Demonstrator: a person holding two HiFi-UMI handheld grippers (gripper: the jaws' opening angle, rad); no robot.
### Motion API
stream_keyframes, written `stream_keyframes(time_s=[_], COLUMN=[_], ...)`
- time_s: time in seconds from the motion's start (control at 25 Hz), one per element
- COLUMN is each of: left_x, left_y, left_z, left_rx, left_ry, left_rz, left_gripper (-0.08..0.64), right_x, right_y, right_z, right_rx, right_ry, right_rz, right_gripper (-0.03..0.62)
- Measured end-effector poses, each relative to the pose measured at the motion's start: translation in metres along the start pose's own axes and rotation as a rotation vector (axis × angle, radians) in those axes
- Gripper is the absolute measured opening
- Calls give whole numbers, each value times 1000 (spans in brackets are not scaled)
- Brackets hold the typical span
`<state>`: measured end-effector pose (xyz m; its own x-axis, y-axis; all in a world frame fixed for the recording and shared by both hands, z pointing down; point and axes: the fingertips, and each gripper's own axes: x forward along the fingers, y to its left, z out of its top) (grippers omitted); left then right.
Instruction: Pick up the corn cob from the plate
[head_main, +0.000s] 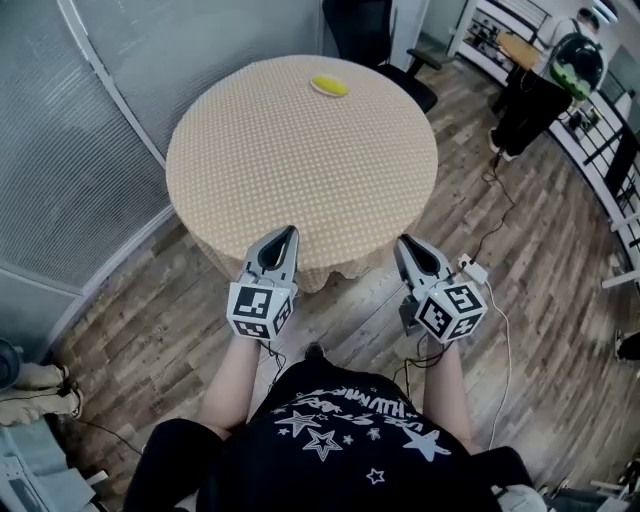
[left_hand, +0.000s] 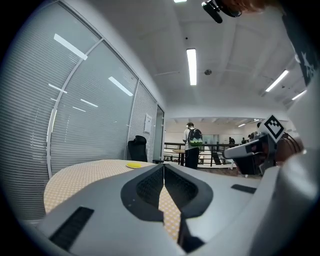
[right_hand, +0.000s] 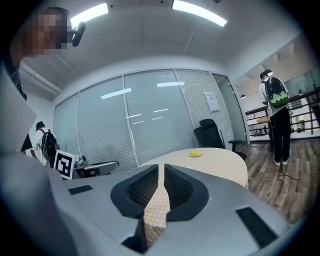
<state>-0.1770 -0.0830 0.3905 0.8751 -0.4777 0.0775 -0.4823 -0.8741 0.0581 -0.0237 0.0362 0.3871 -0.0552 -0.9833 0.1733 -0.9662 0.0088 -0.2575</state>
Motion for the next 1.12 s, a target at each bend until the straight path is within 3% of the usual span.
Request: stream_keyframes(time_s=[0.24, 0.44, 0.6, 0.8, 1.12], left_x=[24, 39, 54, 78, 137], left_y=[10, 0, -7, -16, -39], left_z=[-8, -7, -6, 5, 18], left_rx=[-41, -10, 2, -48, -29], left_ry=[5, 8, 14, -11, -20], left_rz=[-28, -4, 58, 162, 298], left_gripper=[9, 9, 9, 9, 9], right_x=[16, 24, 43, 70, 116], right_y=[-18, -47, -76, -109, -176], right_z=[0, 0, 2, 13, 34], right_rx=[28, 47, 61, 61, 37], right_ry=[11, 5, 13, 34, 80], right_rz=[-28, -9, 70, 196, 348], right_gripper=[43, 43, 43, 43, 43])
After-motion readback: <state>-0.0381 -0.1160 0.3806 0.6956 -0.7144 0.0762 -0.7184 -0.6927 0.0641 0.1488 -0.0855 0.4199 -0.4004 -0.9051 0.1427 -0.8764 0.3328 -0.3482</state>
